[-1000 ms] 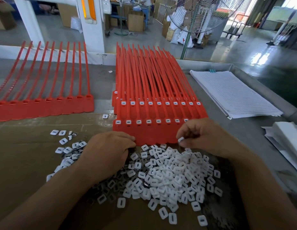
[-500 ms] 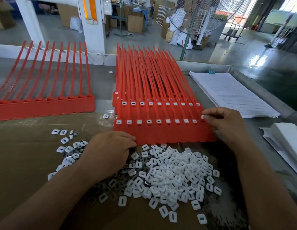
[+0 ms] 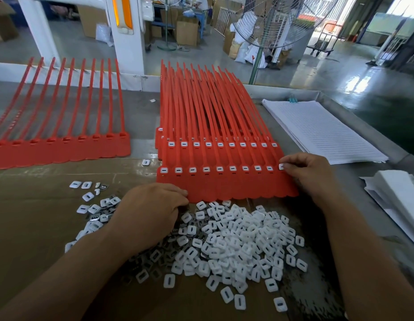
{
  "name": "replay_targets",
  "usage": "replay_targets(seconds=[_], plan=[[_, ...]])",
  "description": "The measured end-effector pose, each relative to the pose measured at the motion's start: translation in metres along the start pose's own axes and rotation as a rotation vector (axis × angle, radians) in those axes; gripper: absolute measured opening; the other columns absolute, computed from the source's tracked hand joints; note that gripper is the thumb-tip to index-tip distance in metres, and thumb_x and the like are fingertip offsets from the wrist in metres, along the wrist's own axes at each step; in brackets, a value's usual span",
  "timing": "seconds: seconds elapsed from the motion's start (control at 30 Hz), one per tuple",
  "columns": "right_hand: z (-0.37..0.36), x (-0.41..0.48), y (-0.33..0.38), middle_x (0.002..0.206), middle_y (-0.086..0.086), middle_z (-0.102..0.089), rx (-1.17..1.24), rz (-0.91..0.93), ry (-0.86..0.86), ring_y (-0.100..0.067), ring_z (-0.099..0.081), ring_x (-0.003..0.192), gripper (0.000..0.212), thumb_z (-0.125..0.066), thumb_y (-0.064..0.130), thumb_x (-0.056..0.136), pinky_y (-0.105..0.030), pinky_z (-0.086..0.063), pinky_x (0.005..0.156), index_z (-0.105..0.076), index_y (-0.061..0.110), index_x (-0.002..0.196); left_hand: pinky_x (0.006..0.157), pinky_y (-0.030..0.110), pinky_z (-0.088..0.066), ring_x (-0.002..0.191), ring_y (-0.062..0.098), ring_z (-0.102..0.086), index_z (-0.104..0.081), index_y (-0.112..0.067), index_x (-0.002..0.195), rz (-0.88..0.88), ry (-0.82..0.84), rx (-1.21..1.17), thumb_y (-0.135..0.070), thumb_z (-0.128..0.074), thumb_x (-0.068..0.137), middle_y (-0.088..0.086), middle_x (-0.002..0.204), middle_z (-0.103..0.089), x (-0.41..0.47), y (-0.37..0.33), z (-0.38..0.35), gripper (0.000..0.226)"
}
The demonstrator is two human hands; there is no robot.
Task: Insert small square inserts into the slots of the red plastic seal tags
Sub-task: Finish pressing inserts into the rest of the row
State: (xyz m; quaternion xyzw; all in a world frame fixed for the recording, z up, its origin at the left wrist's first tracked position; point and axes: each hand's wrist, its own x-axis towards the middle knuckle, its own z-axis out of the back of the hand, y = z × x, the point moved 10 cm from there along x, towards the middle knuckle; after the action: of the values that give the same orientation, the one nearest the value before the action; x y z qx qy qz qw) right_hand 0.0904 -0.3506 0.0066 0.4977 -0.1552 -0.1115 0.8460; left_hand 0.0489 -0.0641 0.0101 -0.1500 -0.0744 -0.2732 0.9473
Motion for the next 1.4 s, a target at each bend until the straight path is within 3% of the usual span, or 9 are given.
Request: replay_targets(seconds=[0.2, 0.33, 0.47, 0.67, 0.83, 0.97, 1.07, 1.23, 1.4], plan=[[-0.003, 0.001, -0.005, 0.071, 0.004, -0.06, -0.042, -0.026, 0.007, 0.001, -0.053, 0.056, 0.012, -0.065, 0.0, 0.08, -0.001, -0.036, 0.047, -0.068, 0.01, 0.085, 0.088, 0.009, -0.027, 0.115, -0.008, -0.045, -0.058, -0.039, 0.118, -0.004, 0.005, -0.005, -0.021, -0.04, 0.09, -0.027, 0.127, -0.049, -0.002, -0.001, 0.001, 0.037], [-0.007, 0.001, -0.007, 0.069, 0.004, -0.059, -0.07, -0.048, 0.034, -0.003, -0.05, 0.06, 0.012, -0.063, -0.001, 0.082, -0.001, -0.035, 0.045, -0.067, 0.009, 0.085, 0.082, 0.009, -0.021, 0.114, -0.006, -0.048, -0.061, -0.036, 0.115, 0.004, -0.001, -0.01, -0.019, -0.043, 0.089, -0.024, 0.125, -0.053, -0.001, 0.0, 0.003, 0.036], [-0.006, 0.002, -0.007, 0.067, 0.005, -0.06, -0.093, -0.05, 0.04, -0.002, -0.05, 0.059, 0.013, -0.064, 0.0, 0.08, -0.002, -0.035, 0.045, -0.067, 0.013, 0.081, 0.084, 0.01, -0.027, 0.112, -0.005, -0.05, -0.063, -0.035, 0.113, 0.007, -0.015, -0.02, -0.017, -0.045, 0.088, -0.023, 0.123, -0.055, 0.0, 0.0, 0.006, 0.035], [-0.005, 0.006, -0.012, 0.067, 0.007, -0.06, -0.179, -0.05, 0.04, -0.004, -0.051, 0.06, 0.012, -0.069, 0.004, 0.078, -0.017, -0.037, 0.057, -0.069, 0.015, 0.082, 0.081, 0.009, -0.022, 0.112, -0.005, -0.05, -0.063, -0.035, 0.113, 0.012, 0.0, -0.024, -0.018, -0.045, 0.088, -0.023, 0.123, -0.055, -0.001, 0.001, 0.003, 0.035], [-0.004, 0.006, -0.012, 0.066, 0.011, -0.061, -0.193, -0.04, 0.037, -0.003, -0.053, 0.062, 0.022, -0.071, 0.005, 0.076, -0.02, -0.039, 0.061, -0.066, 0.027, 0.071, 0.087, 0.016, -0.035, 0.109, -0.001, -0.054, -0.067, -0.032, 0.107, 0.032, -0.015, -0.035, -0.015, -0.046, 0.087, -0.021, 0.118, -0.059, -0.002, 0.001, 0.006, 0.034], [-0.004, 0.006, -0.013, 0.065, 0.01, -0.061, -0.178, -0.056, 0.026, -0.003, -0.053, 0.061, 0.026, -0.072, 0.006, 0.075, -0.019, -0.038, 0.06, -0.065, 0.03, 0.067, 0.079, 0.022, -0.044, 0.094, 0.005, -0.064, -0.073, -0.027, 0.093, 0.031, -0.011, -0.015, -0.006, -0.052, 0.079, -0.016, 0.102, -0.067, -0.002, -0.002, 0.01, 0.032], [-0.005, 0.005, -0.014, 0.065, 0.009, -0.062, -0.153, -0.073, 0.017, -0.005, -0.055, 0.062, 0.023, -0.072, 0.005, 0.073, -0.022, -0.042, 0.065, -0.067, 0.028, 0.068, 0.086, 0.018, -0.035, 0.106, 0.003, -0.057, -0.069, -0.028, 0.104, 0.042, -0.001, -0.037, -0.01, -0.052, 0.084, -0.018, 0.114, -0.062, -0.001, 0.0, 0.007, 0.032], [-0.004, 0.004, -0.015, 0.067, 0.006, -0.065, -0.119, -0.097, 0.009, -0.013, -0.061, 0.071, 0.028, -0.072, 0.003, 0.071, -0.029, -0.048, 0.078, -0.067, 0.029, 0.064, 0.084, 0.017, -0.031, 0.105, 0.006, -0.059, -0.07, -0.025, 0.103, 0.049, -0.002, -0.032, -0.008, -0.054, 0.084, -0.014, 0.114, -0.063, -0.002, 0.003, 0.006, 0.03], [-0.004, 0.004, -0.016, 0.068, 0.006, -0.064, -0.122, -0.104, 0.018, -0.01, -0.058, 0.068, 0.02, -0.072, 0.004, 0.072, -0.025, -0.046, 0.071, -0.07, 0.024, 0.071, 0.088, 0.018, -0.035, 0.109, 0.003, -0.055, -0.068, -0.028, 0.107, 0.037, 0.0, -0.041, -0.011, -0.049, 0.086, -0.016, 0.118, -0.06, -0.002, 0.002, 0.005, 0.032]])
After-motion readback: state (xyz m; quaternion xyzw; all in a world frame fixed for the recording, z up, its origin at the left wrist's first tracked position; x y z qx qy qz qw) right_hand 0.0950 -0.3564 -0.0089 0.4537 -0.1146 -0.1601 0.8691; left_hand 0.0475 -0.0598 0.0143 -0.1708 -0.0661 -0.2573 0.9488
